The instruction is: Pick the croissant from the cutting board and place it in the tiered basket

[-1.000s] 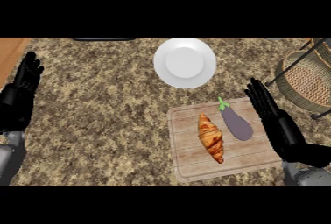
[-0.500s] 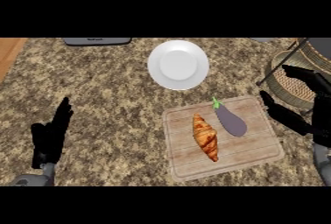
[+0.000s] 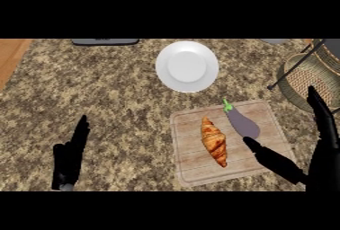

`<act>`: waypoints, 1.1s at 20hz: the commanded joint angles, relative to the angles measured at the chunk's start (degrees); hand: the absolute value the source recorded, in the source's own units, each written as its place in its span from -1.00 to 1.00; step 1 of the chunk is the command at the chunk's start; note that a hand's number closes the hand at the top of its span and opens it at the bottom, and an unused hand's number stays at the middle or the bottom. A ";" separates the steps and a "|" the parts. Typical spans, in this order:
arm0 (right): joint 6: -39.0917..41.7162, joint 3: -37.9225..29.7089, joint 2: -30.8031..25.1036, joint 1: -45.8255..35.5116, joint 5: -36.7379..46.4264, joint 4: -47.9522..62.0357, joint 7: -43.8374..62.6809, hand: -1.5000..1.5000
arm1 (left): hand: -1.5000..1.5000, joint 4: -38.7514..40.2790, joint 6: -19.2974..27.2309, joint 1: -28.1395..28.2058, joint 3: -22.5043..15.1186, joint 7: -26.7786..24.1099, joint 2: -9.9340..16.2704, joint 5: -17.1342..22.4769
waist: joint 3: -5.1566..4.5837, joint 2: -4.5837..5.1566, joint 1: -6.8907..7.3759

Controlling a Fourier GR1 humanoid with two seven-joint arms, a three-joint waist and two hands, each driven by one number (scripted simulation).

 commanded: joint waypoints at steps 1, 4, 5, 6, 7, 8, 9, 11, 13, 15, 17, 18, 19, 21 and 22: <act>6.16 5.15 -3.41 6.66 8.70 -2.29 11.26 -1.00 | 0.00 1.25 1.15 1.08 -1.01 -1.21 -1.33 -1.35 | -0.29 0.17 -0.48; 13.36 6.89 -7.15 8.91 13.99 -3.14 19.74 -1.00 | 0.00 -1.18 0.95 2.09 -0.94 0.77 -0.39 -0.90 | -0.43 0.10 0.07; 15.91 7.65 -8.40 8.79 16.54 -4.88 22.40 -1.00 | 0.00 -0.64 0.92 1.10 -1.08 0.64 -0.58 -1.21 | -0.54 0.12 -0.32; 17.35 9.33 -8.42 9.79 19.77 -5.44 24.72 -1.00 | 0.00 -1.15 0.87 2.18 -1.30 0.55 -0.49 -1.23 | -0.53 0.01 -0.01; 20.83 8.71 -9.90 7.64 21.53 -4.44 27.34 -1.00 | 0.00 -0.61 0.63 0.77 -1.69 0.82 -1.10 -1.26 | -0.67 0.41 0.41; 23.15 9.41 -9.61 7.13 23.95 -5.20 30.92 -1.00 | 0.00 -1.03 0.64 2.06 -1.18 0.26 -0.45 -1.18 | -0.59 0.31 1.26; 25.10 10.39 -10.23 7.89 27.01 -6.26 33.26 -1.00 | 0.00 -0.77 0.71 1.74 -0.84 0.68 -0.20 -1.15 | -0.66 0.15 0.64; 30.47 11.49 -9.80 5.93 31.83 -7.36 39.76 -1.00 | 0.00 -0.71 1.04 0.76 -1.39 1.07 -0.84 -1.63 | -0.56 0.31 0.92; 35.02 13.38 -6.64 2.50 37.62 -8.30 46.79 -1.00 | 0.00 -0.82 -0.44 1.52 -1.12 0.41 -0.39 -0.74 | -0.45 0.35 2.05; 40.32 17.75 -3.43 0.55 43.96 -10.17 52.48 -1.00 | 0.00 0.68 -0.92 0.37 -0.31 -0.25 -0.04 -0.71 | -0.34 0.34 1.74; 46.01 21.22 2.53 -4.43 48.41 -8.84 58.02 -1.00 | 0.00 0.61 -0.62 0.26 -1.22 0.05 -0.39 -1.71 | -0.15 0.47 2.35; 48.65 22.31 5.50 -6.88 49.53 -6.31 59.86 -1.00 | 0.00 -1.41 -0.28 0.20 -2.01 1.26 -1.19 -1.60 | -0.11 0.50 2.96; 49.02 25.79 8.48 -6.89 53.56 -4.26 61.28 -1.00 | 0.00 -0.89 -0.88 0.14 -1.19 1.07 -0.69 -1.05 | -0.04 0.43 2.57; 53.54 25.68 12.55 -9.67 55.84 -1.09 62.71 -1.00 | 0.00 0.45 -0.62 0.32 -1.77 -0.29 -1.82 -1.82 | 0.04 0.52 2.15; 53.90 25.75 16.16 -12.67 57.06 2.55 62.63 -1.00 | 0.00 3.02 -0.03 -2.40 -1.22 0.65 -2.68 -1.99 | 0.05 0.70 2.04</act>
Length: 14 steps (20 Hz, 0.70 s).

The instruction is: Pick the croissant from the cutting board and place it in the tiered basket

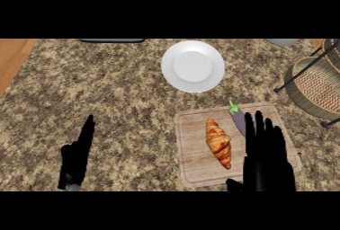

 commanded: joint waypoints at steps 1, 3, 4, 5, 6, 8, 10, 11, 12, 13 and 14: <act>8.64 4.67 10.01 -5.20 8.73 6.55 10.17 -1.00 | 0.00 3.58 -1.18 -0.01 0.42 -1.85 -1.10 0.43 | 0.04 0.22 -0.29; 13.00 5.13 13.59 -6.31 10.05 10.41 10.68 -1.00 | 0.00 3.36 1.19 -1.18 -0.55 -0.07 -2.62 -1.00 | 0.03 0.26 -0.39; 14.62 3.86 14.98 -7.19 10.78 12.95 10.85 -1.00 | 0.00 1.25 0.78 1.06 -0.25 -1.26 -1.35 -0.95 | 0.04 0.20 0.18; 16.01 2.51 15.42 -7.15 11.18 12.49 10.62 -1.00 | 0.00 -0.46 -0.75 3.26 0.22 -1.00 -0.17 0.34 | 0.08 0.09 0.17; 16.38 1.24 16.14 -6.44 10.78 14.12 10.07 -1.00 | 0.00 -0.75 0.03 0.48 0.64 1.06 -0.28 -0.01 | 0.11 0.17 -0.24; 16.78 1.01 17.71 -7.94 10.91 17.98 12.19 -1.00 | 0.00 -0.60 1.39 1.29 -1.17 0.71 -1.89 -1.57 | 0.11 0.29 0.06; 20.73 -0.76 17.81 -9.12 10.27 16.10 12.14 -1.00 | 0.00 0.80 -0.41 1.46 0.38 -0.27 -0.70 -0.38 | 0.08 0.25 -0.21; 19.43 -1.64 17.84 -6.87 11.72 17.72 10.53 -1.00 | 0.00 -0.85 1.31 2.67 -1.80 -0.14 -2.80 -1.68 | 0.13 0.17 -0.41; 16.62 1.19 17.87 -6.57 10.95 17.75 12.81 -1.00 | 0.00 2.29 1.05 -0.75 0.09 0.07 -2.98 -1.14 | 0.14 0.25 -0.68; 15.14 -0.34 17.89 -9.18 9.03 21.47 12.90 -1.00 | 0.00 1.17 -0.48 -1.31 2.07 1.39 -0.45 0.05 | 0.16 0.35 -0.16; 15.87 1.10 17.91 -8.48 8.62 20.28 13.89 -1.00 | 0.00 -3.09 -0.37 0.92 0.71 2.89 -0.14 -0.41 | 0.20 0.17 -0.05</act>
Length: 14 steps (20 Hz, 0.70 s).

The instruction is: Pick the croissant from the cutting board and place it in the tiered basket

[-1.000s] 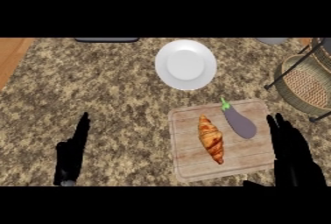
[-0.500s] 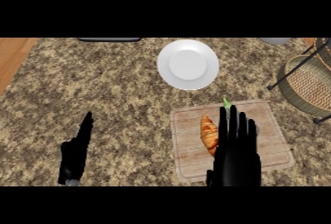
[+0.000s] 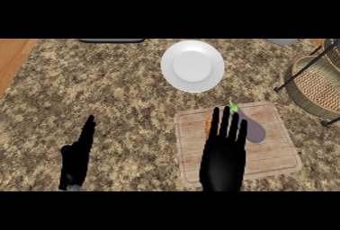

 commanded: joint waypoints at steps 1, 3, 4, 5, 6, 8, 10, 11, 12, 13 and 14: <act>7.26 2.56 1.76 -4.61 -3.89 1.70 14.48 -1.00 | 0.00 -1.75 0.47 1.40 0.12 1.59 0.96 -0.88 | -0.09 0.06 0.51; 2.00 3.00 1.78 -4.84 -4.79 5.84 14.08 -1.00 | 0.00 2.93 -1.82 0.87 1.48 -2.11 -0.17 0.84 | -0.12 0.20 0.20; 2.30 0.78 1.78 -7.30 -7.00 8.18 13.12 -1.00 | 0.00 4.44 -1.60 0.14 1.16 -3.45 -0.92 0.17 | -0.13 0.31 0.32; 4.25 1.83 1.79 -4.04 -5.12 6.54 12.19 -1.00 | 0.00 -0.49 0.55 0.16 -0.25 1.81 -1.07 -1.02 | -0.07 0.08 -0.04; 3.34 2.97 1.79 -3.61 -4.53 6.48 13.97 -1.00 | 0.00 2.15 -1.12 0.44 1.72 -0.74 -0.06 0.26 | -0.11 0.10 -0.08; 6.14 1.73 1.79 -4.05 -5.18 7.49 14.70 -1.00 | 0.00 -0.61 0.86 0.42 -1.15 2.54 -1.47 -1.74 | -0.08 0.05 -0.08; 10.54 -1.91 1.80 -6.48 -7.98 8.32 14.32 -1.00 | 0.00 -0.76 -2.16 0.15 1.85 1.25 1.41 0.63 | -0.13 0.10 0.24; 8.93 -0.49 1.79 -4.54 -7.52 8.56 16.09 -1.00 | 0.00 0.36 -1.11 0.29 -0.13 0.99 -0.62 -0.66 | -0.14 0.10 -0.09; 8.55 -0.38 1.79 -4.47 -9.00 8.70 16.76 -1.00 | 0.00 0.72 -1.81 1.09 1.36 -0.49 0.67 -0.13 | -0.14 0.11 0.22; 5.98 -1.57 1.79 -7.02 -10.21 13.12 16.65 -1.00 | 0.00 1.12 -0.71 0.70 0.25 -0.34 -0.76 -1.08 | -0.12 0.35 0.78; 10.43 -5.15 1.79 -7.47 -10.31 10.02 13.52 -1.00 | 0.00 0.83 -1.23 -0.01 0.85 0.54 -0.99 -0.07 | -0.13 0.15 -0.12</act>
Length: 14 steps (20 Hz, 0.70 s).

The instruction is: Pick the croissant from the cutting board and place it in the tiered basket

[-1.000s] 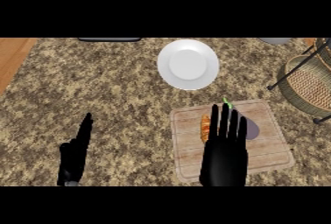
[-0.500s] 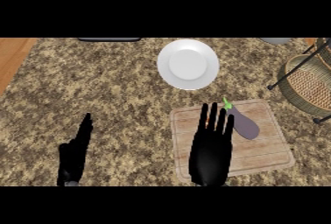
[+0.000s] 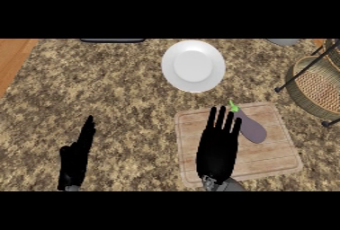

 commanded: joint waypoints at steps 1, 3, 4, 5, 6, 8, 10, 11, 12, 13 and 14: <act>6.23 -0.07 1.14 -3.90 -3.75 3.28 14.68 -1.00 | 0.00 1.50 -1.47 0.12 -0.10 -0.65 0.28 -0.01 | -0.13 0.16 0.36; 7.42 -3.13 1.14 -4.19 -4.30 2.16 12.31 -1.00 | 0.00 3.81 -0.17 -0.37 0.71 -1.67 -1.01 -0.29 | -0.14 0.09 -0.35; 4.53 -2.01 1.14 -2.98 -3.92 5.33 13.05 -1.00 | 0.00 0.94 -1.48 1.13 0.35 0.17 0.41 0.32 | -0.09 0.07 0.17; 4.72 -4.20 1.14 -1.69 -2.54 4.40 10.37 -1.00 | 0.00 1.42 1.56 1.29 -1.12 -0.32 -1.87 -1.97 | -0.09 0.00 -0.49; 6.20 -1.43 1.14 -3.85 -4.61 2.96 14.29 -1.00 | 0.00 0.85 0.95 -0.92 0.31 0.78 -1.41 -0.89 | -0.09 -0.02 -0.20; 3.49 -0.87 1.14 -1.96 -4.14 5.92 13.89 -1.00 | 0.00 0.36 -0.48 0.71 0.33 0.90 -0.79 -0.06 | -0.08 0.04 0.03; 5.83 -1.41 1.14 -2.08 -5.29 3.73 15.11 -1.00 | 0.00 -0.50 -0.08 2.21 -0.42 0.66 -0.71 -1.01 | -0.09 -0.08 -0.06; 3.77 -1.46 1.14 -3.25 -5.95 6.01 14.89 -1.00 | 0.00 2.82 -0.32 -1.17 0.65 0.56 -1.48 -0.61 | -0.11 0.13 -0.25; 4.12 -2.40 1.14 -5.25 -7.63 7.86 15.86 -1.00 | 0.00 0.92 0.73 2.08 -1.05 -1.27 -1.94 -2.10 | -0.10 0.13 0.57; 5.70 -2.50 1.14 -3.73 -7.12 5.92 15.06 -1.00 | 0.00 -0.15 1.02 1.57 -0.85 0.77 -2.19 -1.67 | -0.09 -0.02 -0.04; 3.25 -1.26 1.14 -4.98 -8.75 8.22 16.44 -1.00 | 0.00 2.33 -0.75 -2.33 0.65 1.31 -1.38 -0.72 | -0.10 0.19 0.02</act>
